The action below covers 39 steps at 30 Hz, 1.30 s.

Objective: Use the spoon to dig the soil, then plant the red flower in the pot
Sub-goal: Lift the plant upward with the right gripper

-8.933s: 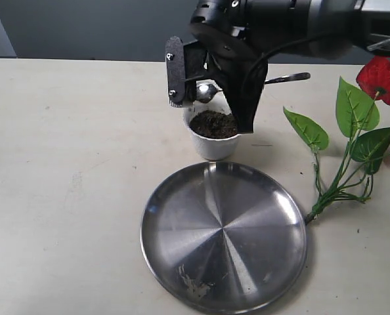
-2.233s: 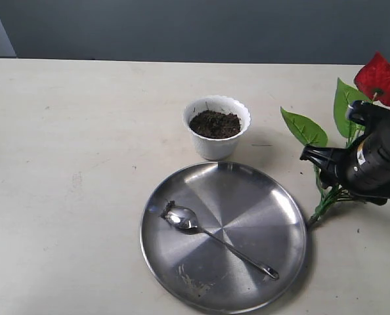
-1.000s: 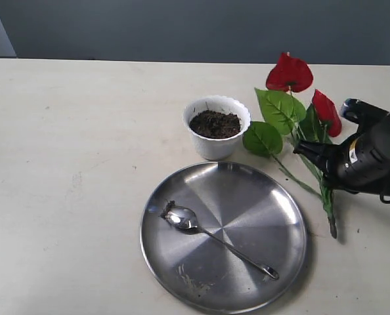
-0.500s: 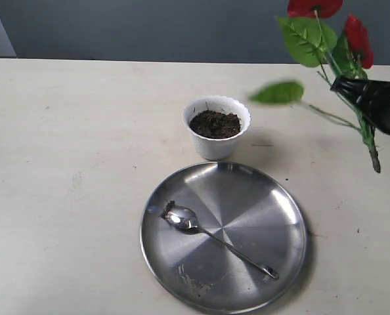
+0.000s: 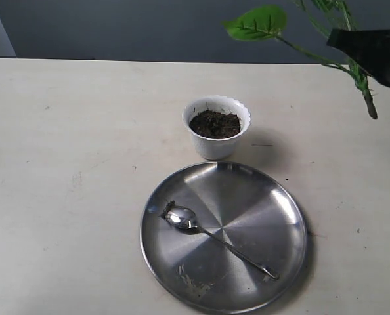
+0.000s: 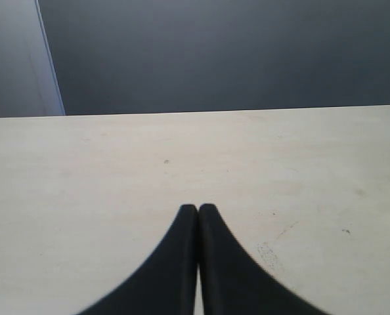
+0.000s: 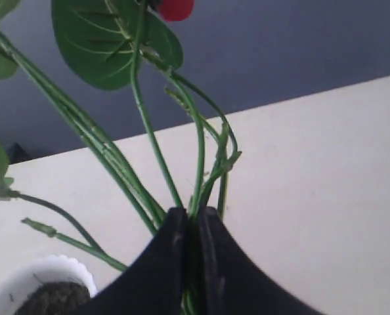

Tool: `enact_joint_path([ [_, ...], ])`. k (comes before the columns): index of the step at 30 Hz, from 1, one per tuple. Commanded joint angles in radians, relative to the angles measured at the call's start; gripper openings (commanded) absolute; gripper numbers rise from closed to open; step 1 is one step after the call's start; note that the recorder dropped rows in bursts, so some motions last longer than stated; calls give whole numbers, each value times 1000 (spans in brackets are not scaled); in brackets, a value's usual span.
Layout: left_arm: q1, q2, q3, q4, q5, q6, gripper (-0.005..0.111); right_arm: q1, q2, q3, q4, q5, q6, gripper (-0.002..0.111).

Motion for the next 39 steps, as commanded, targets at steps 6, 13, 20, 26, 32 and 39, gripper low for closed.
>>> enact_joint_path([
  [6,-3,-2,4,0,-13,-2,0,-3,-2,-288,-34,-128,-124,-1],
  [13,-3,-2,4,0,-13,-2,0,-3,-2,-414,-34,-153,-206,-1],
  [20,-3,-2,4,0,-13,-2,0,-3,-1,-269,-34,-204,-183,-1],
  [26,-3,-2,4,0,-13,-2,0,-3,1,-215,-2,-302,-180,-1],
  [32,-3,-2,4,0,-13,-2,0,-43,23,-196,614,-503,-780,-1],
  [39,-3,-2,4,0,-13,-2,0,8,114,73,1386,-1095,-1644,-1],
])
